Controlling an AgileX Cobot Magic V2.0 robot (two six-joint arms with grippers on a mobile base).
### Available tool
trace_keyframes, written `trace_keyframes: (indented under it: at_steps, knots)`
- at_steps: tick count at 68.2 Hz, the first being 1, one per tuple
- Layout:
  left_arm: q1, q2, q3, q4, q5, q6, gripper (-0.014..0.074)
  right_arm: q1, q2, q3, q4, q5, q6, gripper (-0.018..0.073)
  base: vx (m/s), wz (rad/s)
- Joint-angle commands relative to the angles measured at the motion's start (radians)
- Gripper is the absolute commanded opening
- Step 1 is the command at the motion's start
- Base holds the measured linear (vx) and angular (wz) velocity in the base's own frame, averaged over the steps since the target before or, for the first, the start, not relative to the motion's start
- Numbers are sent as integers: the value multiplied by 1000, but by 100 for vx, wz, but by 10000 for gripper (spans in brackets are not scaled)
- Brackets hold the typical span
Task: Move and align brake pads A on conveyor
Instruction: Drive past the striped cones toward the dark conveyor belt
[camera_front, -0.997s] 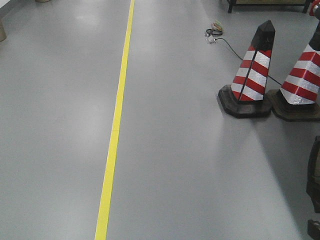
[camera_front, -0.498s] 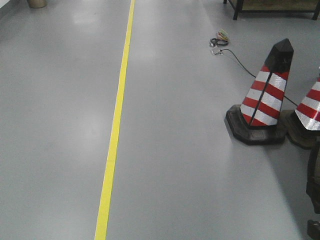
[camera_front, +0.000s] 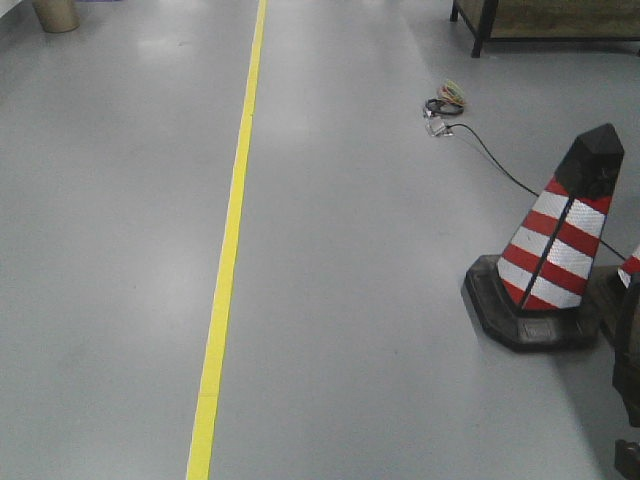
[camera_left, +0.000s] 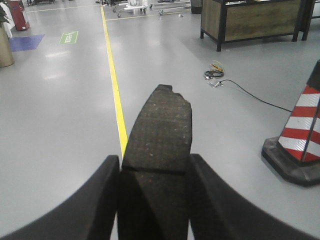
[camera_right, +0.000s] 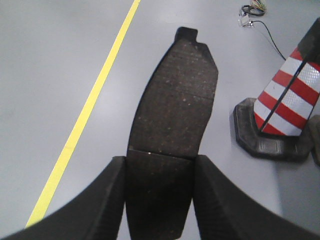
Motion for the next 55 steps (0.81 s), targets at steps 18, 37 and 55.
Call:
trace_keyframes:
  at_steps: [18, 37, 55]
  knots:
    - [-7, 12, -26, -11, -103, -8, 146, -2, 2, -31, -3, -85, -5, 4, 49, -3]
    - [-7, 12, -26, -11, -103, -8, 146, -2, 2, -31, -3, -85, -5, 4, 48, -9]
    - [-7, 12, -26, -11, -103, -8, 146, -2, 2, -31, -3, -85, -5, 4, 43, -31]
